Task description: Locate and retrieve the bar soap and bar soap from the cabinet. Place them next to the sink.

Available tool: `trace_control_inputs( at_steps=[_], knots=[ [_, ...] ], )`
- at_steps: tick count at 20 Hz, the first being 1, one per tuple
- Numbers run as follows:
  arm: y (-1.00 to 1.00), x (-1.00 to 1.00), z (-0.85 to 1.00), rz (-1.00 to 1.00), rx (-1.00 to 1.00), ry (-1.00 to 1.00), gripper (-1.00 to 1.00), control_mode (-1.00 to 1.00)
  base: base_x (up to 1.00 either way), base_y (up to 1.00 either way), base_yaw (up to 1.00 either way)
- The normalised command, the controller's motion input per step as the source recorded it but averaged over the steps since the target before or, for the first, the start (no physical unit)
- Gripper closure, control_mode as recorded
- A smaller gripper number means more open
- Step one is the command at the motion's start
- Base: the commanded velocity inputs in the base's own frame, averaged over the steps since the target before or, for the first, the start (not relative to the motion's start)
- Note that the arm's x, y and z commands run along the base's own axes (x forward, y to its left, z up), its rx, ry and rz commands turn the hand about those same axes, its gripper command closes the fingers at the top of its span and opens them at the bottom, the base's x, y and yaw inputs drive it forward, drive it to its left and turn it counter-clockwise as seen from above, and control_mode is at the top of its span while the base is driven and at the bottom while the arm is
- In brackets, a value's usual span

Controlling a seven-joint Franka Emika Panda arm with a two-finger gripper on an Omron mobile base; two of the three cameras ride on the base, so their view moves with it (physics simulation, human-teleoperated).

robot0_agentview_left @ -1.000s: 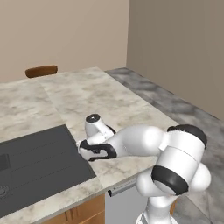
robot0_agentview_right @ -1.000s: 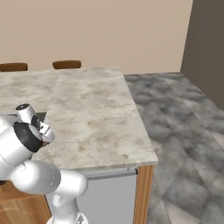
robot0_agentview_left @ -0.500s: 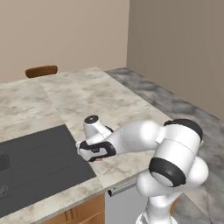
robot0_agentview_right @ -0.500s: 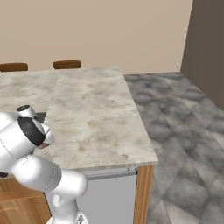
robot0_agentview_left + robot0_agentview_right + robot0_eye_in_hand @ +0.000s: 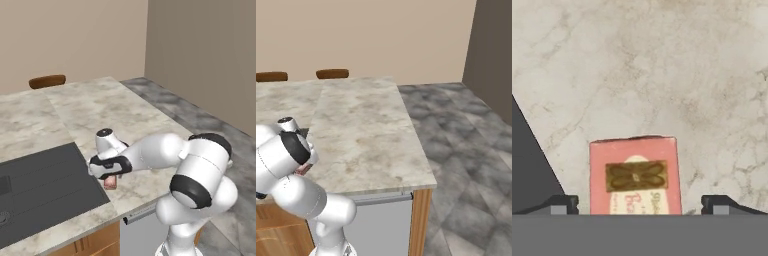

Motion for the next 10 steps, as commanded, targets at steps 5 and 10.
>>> trace_control_inputs(
  at_steps=[5,10],
  knots=[
    [-0.24,-0.42,0.64,-0.01,0.04,0.06,-1.00,-1.00,0.00,0.00,0.00],
    [-0.40,-0.71,0.58,0.00,-0.01,0.08,-1.00,-1.00,0.00,0.00,0.00]
  ],
)
